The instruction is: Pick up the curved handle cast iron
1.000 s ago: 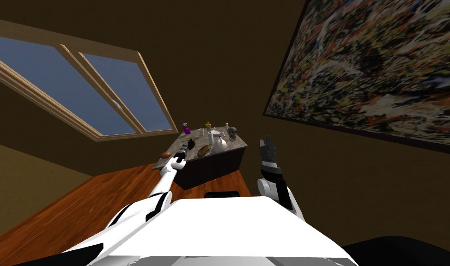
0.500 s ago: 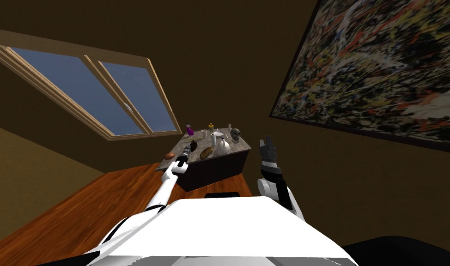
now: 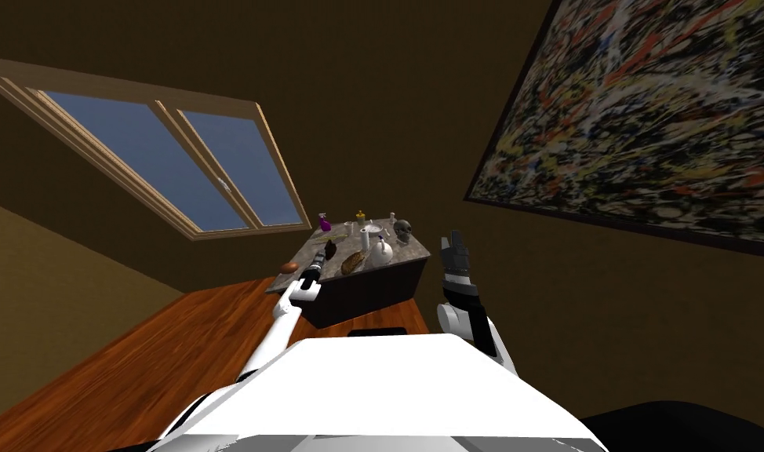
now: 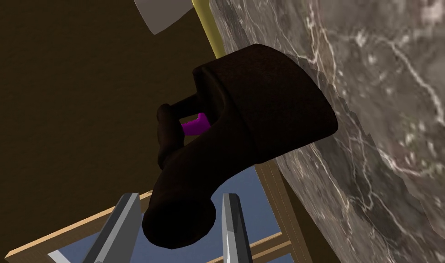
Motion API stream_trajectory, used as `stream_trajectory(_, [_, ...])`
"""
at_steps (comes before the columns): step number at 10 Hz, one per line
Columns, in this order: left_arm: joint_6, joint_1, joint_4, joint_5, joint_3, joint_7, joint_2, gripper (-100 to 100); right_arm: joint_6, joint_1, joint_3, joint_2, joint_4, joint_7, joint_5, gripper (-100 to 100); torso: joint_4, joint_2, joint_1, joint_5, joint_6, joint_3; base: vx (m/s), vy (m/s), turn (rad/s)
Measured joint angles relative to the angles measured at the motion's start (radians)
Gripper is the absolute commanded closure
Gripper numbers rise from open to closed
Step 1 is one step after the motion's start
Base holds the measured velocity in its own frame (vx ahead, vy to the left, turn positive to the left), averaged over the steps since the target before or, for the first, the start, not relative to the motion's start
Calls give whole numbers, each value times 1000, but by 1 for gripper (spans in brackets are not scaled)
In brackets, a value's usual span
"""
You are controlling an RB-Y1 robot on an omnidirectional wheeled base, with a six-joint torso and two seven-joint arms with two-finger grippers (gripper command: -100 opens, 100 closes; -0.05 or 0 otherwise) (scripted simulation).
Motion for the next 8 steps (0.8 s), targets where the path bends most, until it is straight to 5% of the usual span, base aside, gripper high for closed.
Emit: stream_trajectory(8, [58, 162, -208, 140, -92, -145, -51, 100, 0, 0, 0, 0, 0, 0, 0, 0, -3, -5, 2, 1, -1, -4, 60, 21, 60])
